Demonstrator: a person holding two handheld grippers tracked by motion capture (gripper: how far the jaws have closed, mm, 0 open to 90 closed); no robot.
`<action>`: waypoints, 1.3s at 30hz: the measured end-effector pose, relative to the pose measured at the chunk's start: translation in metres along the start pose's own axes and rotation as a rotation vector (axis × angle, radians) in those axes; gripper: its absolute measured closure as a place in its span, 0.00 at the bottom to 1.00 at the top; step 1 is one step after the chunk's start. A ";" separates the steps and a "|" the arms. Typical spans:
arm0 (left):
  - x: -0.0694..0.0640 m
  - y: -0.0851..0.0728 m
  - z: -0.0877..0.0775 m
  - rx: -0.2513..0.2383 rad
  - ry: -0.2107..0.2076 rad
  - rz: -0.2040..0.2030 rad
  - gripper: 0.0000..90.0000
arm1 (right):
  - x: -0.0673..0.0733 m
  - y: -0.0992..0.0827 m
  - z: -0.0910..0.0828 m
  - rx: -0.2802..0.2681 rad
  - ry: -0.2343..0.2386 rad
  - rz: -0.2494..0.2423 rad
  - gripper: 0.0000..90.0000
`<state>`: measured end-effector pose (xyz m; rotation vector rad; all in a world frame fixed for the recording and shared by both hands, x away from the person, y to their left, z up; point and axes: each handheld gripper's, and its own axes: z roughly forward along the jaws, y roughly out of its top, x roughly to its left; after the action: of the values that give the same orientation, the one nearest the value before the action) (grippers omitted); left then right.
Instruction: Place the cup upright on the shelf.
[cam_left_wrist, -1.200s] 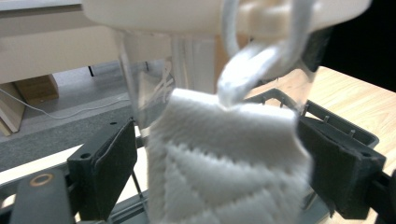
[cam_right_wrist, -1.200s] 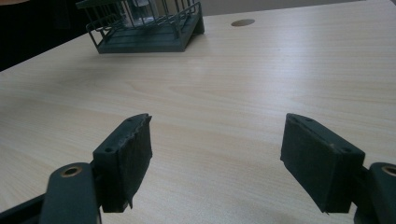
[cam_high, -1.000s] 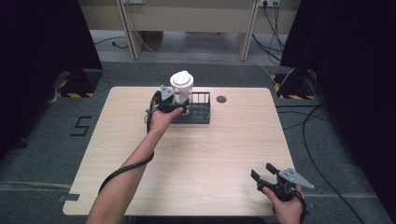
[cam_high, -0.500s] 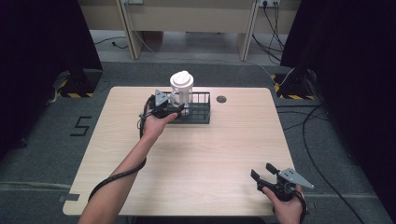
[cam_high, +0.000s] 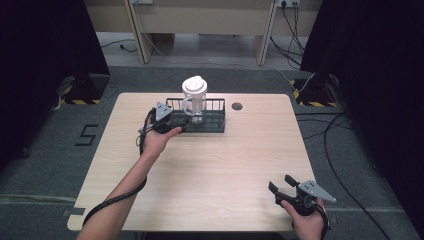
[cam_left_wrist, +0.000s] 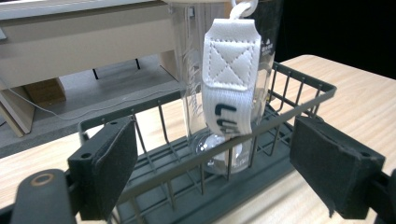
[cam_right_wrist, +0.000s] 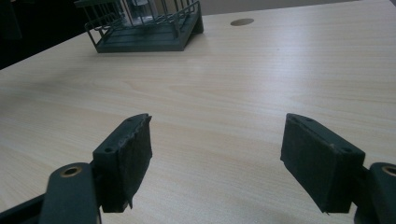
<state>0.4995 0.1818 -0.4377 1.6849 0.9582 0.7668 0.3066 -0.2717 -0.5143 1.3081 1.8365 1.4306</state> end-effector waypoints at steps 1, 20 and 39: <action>0.000 0.000 0.000 0.000 0.000 0.000 0.17 | 0.000 0.000 0.000 0.000 0.000 0.000 0.28; 0.005 -0.021 -0.057 -0.011 -0.010 0.005 0.17 | -0.001 0.000 0.000 -0.002 -0.007 -0.005 0.28; 0.006 -0.039 -0.096 -0.011 -0.014 0.010 0.17 | 0.001 0.000 0.000 0.000 -0.005 0.002 0.28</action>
<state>0.4119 0.2373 -0.4470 1.6845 0.9344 0.7652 0.3060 -0.2714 -0.5143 1.3128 1.8325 1.4264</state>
